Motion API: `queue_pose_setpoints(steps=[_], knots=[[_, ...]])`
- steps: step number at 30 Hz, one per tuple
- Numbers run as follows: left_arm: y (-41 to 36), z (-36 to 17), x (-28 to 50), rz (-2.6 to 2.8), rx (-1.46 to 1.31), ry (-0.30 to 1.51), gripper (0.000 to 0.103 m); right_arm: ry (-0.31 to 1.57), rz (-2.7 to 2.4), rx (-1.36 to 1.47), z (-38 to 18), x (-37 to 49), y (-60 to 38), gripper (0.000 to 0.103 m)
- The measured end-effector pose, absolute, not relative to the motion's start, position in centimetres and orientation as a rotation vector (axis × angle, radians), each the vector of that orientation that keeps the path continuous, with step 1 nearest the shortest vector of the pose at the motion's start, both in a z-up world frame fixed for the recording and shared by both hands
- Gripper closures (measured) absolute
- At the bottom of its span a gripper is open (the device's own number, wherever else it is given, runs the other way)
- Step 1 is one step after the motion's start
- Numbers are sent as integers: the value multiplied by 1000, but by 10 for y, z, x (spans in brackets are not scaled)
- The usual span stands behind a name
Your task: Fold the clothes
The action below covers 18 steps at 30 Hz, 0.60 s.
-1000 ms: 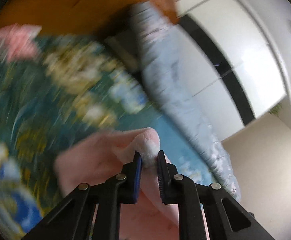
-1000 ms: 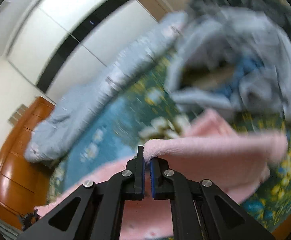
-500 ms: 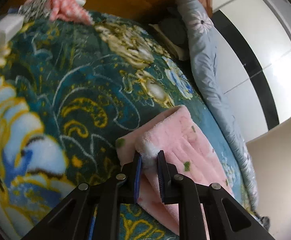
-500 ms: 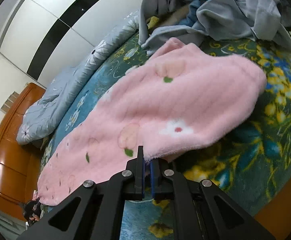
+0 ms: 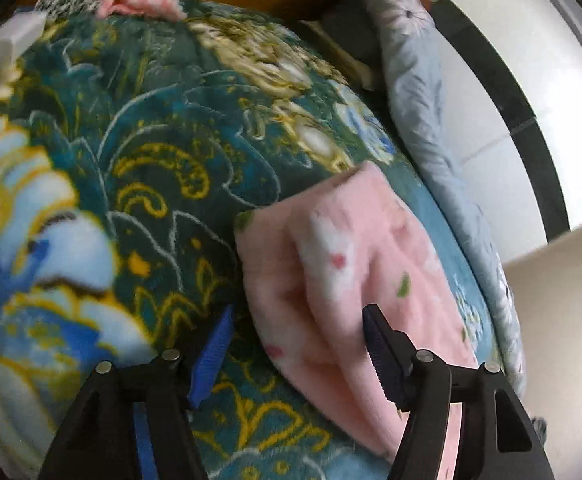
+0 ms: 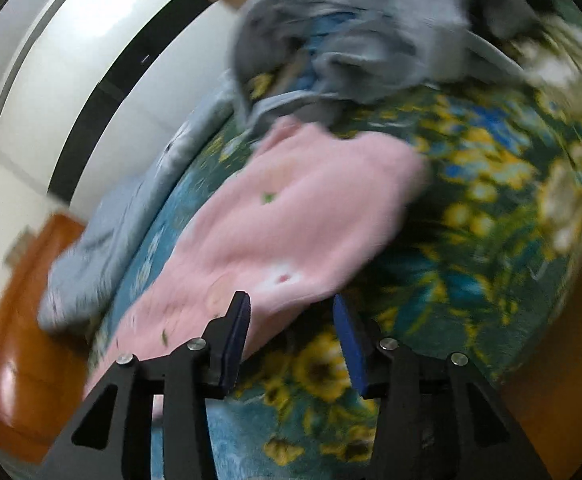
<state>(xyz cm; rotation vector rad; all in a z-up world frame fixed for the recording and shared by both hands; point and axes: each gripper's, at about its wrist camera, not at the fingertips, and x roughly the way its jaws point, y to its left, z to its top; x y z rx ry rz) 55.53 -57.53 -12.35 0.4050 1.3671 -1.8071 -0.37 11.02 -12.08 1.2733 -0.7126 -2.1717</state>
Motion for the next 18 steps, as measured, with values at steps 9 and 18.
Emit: queue_pose_setpoints(steps=[9, 18], knots=[[-586, -130, 545, -1794, 228, 1487, 77, -961, -2173, 1208, -137, -39, 104, 71], [-563, -43, 591, -1930, 26, 1299, 88, -734, -2117, 1009, -66, -30, 86, 94]])
